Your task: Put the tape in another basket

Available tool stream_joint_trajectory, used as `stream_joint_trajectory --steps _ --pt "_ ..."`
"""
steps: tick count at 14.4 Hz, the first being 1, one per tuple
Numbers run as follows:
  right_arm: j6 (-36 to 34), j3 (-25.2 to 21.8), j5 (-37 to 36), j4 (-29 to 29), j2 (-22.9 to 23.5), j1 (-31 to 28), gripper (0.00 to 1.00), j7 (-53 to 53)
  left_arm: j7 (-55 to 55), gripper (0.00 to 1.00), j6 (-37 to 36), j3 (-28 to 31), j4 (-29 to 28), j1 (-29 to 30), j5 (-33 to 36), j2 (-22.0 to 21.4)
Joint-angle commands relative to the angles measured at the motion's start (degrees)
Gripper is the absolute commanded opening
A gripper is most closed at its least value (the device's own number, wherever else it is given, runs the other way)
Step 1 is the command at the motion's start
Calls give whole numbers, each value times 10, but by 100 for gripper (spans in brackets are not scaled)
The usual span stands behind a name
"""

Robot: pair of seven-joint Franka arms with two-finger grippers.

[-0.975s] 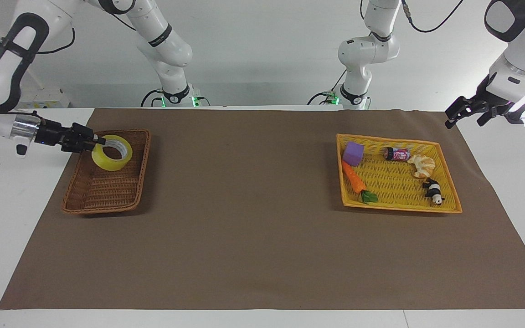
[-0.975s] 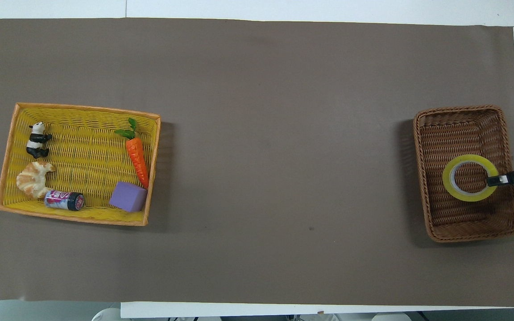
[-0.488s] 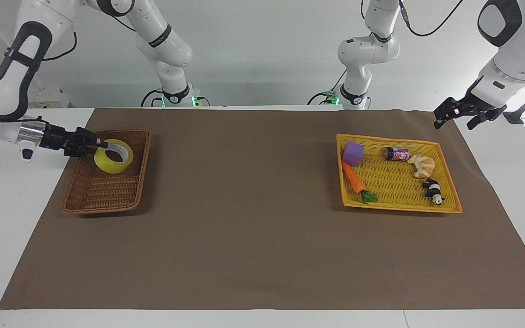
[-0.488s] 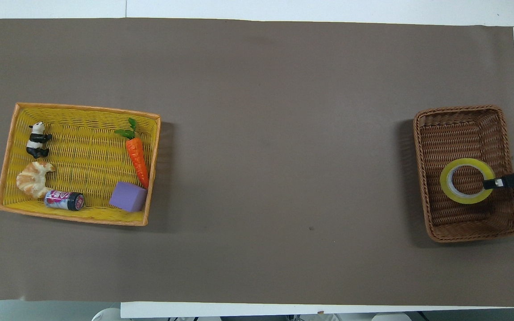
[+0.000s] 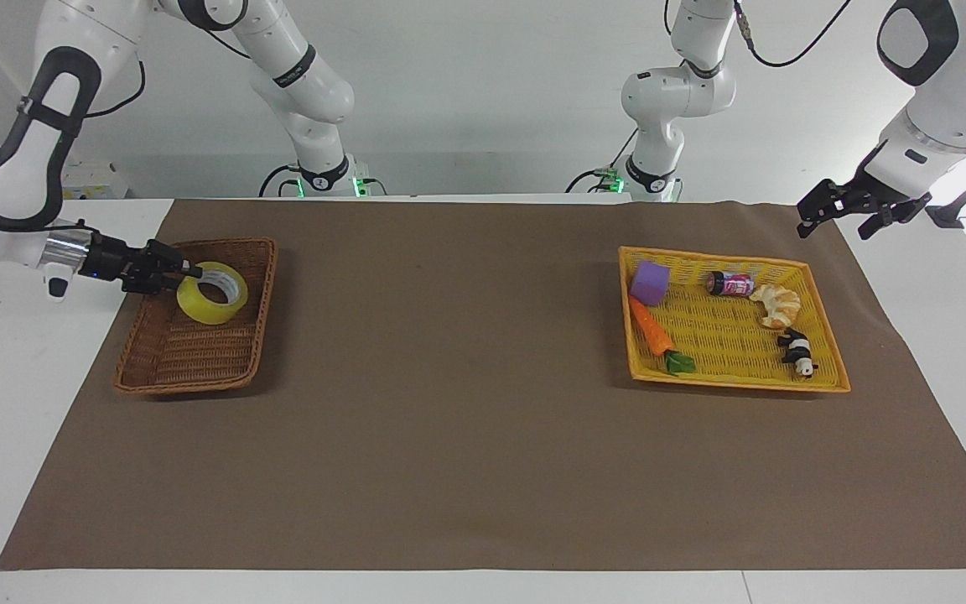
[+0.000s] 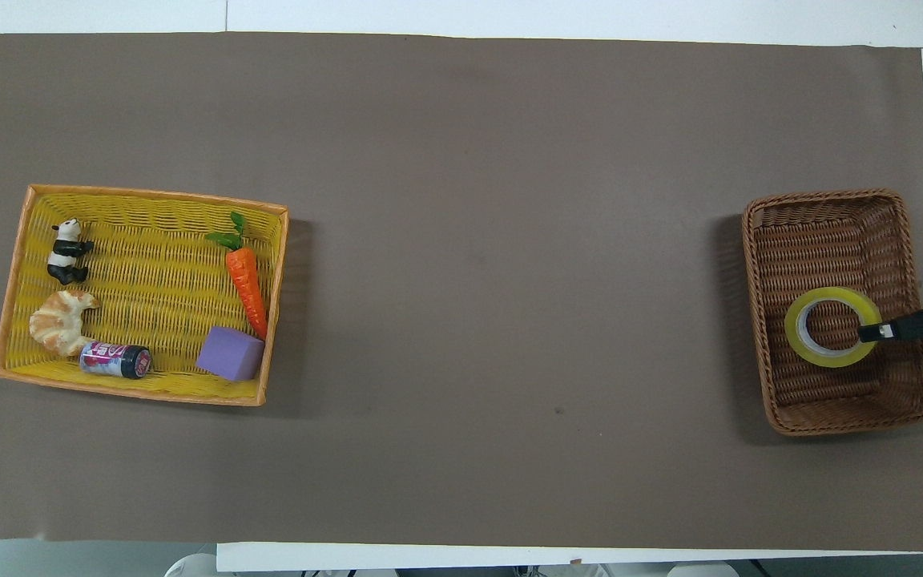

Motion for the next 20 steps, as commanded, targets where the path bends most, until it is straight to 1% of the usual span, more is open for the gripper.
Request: stream_joint_trajectory --steps 1,2,3,4,5,6,8,10,12,13,15,17,20 --pt "7 7 -7 -10 -7 -6 0 -14 5 100 1 9 -12 -8 -4 -4" --pt "7 7 -7 -10 -7 -6 3 -14 5 100 3 8 -12 -4 -4 -4" --pt "8 7 -7 -9 -7 -6 15 -15 5 100 4 9 -12 -1 -4 -4" --pt "8 7 -7 -9 -7 -4 38 -23 5 100 3 9 -12 -1 -3 -4" --pt "10 7 -8 -8 -7 -4 70 -30 5 100 4 9 -12 -1 -3 -4" --pt "18 7 -9 -7 -7 -4 100 -41 5 100 5 9 -12 -2 -3 -4" --pt "39 8 -29 -2 -6 2 100 -93 5 100 4 9 -12 -5 -3 -4" --pt "43 10 -41 12 -10 5 100 -100 5 100 4 9 -12 -4 -3 -4" --pt "45 12 -54 27 -30 14 100 -95 5 100 4 9 -12 -2 -3 -4" --pt "46 11 -66 32 -46 35 100 -87 5 100 4 9 -12 -2 -3 -4" --pt "47 12 -114 45 -74 59 100 -54 5 100 5 9 -12 -2 -3 -4" --pt "46 12 -164 63 -98 104 100 -4 5 100 4 9 -12 -2 -3 -4" --pt "45 12 -213 69 -150 158 100 127 5 100 4 9 -12 -2 -3 -4"
